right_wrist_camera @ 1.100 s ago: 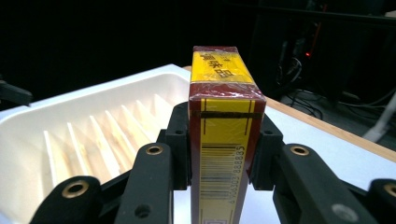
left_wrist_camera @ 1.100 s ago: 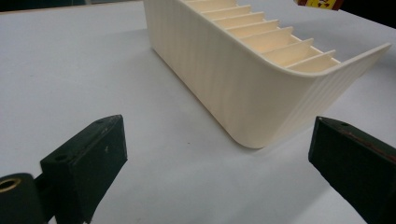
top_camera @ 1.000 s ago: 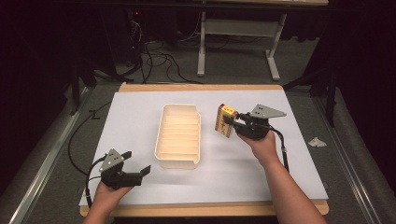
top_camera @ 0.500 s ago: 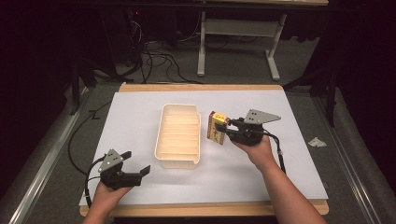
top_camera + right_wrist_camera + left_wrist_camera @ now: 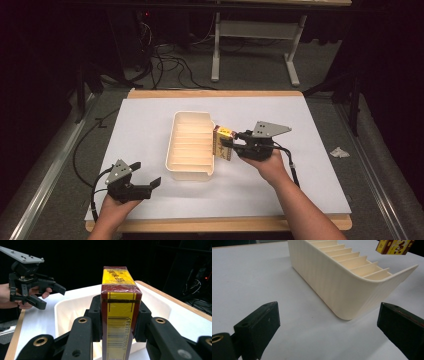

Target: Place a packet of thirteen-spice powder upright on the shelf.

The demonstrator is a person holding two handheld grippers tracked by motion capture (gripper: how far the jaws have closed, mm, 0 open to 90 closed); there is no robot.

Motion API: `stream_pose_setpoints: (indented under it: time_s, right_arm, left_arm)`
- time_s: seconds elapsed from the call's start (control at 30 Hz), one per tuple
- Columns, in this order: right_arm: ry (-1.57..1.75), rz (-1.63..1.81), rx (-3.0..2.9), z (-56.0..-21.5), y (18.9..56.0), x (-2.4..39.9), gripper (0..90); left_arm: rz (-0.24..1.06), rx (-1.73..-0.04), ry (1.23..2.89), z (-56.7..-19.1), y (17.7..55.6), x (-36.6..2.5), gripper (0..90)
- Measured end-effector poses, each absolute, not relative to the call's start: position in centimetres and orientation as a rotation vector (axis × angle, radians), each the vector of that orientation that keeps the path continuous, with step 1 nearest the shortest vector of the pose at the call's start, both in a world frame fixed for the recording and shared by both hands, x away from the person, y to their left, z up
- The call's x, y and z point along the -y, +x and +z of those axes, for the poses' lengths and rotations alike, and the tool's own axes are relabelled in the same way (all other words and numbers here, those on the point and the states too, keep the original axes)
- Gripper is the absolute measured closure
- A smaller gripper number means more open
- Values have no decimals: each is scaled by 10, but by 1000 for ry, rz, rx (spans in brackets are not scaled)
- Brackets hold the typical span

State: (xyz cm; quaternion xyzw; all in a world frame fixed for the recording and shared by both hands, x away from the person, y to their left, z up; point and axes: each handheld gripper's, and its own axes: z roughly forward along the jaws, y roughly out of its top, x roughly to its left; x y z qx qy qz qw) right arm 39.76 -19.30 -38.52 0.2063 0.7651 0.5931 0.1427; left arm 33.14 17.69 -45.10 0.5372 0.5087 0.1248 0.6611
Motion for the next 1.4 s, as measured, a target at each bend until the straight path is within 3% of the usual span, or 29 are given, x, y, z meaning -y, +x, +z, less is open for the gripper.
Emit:
stream_pose_setpoints:
  time_s: [1.4]
  right_arm:
    - [417,1812,-2308,-383,395,131,683]
  left_arm:
    - [344,-1191,1173,-450,314,-202,52]
